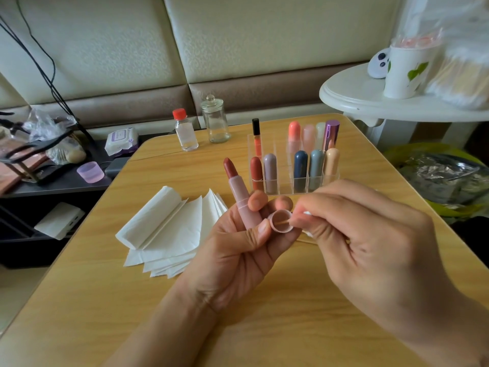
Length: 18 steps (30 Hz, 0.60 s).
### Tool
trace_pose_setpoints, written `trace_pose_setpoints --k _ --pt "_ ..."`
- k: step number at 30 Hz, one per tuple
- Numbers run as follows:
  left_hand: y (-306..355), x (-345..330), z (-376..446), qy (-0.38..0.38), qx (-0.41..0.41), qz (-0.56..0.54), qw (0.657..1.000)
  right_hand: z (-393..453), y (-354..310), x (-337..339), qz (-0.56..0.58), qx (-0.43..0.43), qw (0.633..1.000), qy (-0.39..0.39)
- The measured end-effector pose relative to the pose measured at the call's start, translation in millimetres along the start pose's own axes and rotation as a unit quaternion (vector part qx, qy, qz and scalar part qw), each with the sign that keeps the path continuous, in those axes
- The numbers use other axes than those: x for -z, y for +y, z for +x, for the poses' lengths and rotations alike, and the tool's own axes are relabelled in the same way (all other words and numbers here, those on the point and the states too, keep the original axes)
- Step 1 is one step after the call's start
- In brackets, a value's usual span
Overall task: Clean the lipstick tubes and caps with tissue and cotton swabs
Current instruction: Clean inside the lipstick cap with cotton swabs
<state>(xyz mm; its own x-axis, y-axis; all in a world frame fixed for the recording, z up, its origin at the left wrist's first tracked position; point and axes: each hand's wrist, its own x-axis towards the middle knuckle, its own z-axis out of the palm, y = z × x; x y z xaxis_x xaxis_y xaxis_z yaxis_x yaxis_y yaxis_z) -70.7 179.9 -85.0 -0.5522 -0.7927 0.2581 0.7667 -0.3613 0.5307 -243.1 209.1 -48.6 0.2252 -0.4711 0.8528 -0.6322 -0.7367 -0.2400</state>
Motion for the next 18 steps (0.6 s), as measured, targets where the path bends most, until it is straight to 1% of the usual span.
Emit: trace_pose_setpoints --k 3,9,11,15,18 --pt "-1.2 -0.1 -0.2 -0.002 0.005 0.003 1.0 0.5 1.8 1.7 -0.019 0.02 1.0 -0.005" --pt "-1.9 -0.6 1.1 -0.008 0.003 -0.002 1.0 -2.2 1.5 1.8 -0.069 0.077 0.994 0.018" --pt "-1.6 -0.6 1.4 -0.009 0.003 -0.01 1.0 -3.2 0.7 1.6 -0.059 0.069 0.996 0.022" --pt "-0.7 1.1 0.5 -0.005 0.004 -0.015 1.0 -1.4 0.5 1.3 -0.001 0.019 1.0 0.015" --pt "-1.0 1.4 0.3 -0.001 0.007 -0.007 1.0 -0.2 1.8 2.5 -0.008 0.022 1.0 0.007"
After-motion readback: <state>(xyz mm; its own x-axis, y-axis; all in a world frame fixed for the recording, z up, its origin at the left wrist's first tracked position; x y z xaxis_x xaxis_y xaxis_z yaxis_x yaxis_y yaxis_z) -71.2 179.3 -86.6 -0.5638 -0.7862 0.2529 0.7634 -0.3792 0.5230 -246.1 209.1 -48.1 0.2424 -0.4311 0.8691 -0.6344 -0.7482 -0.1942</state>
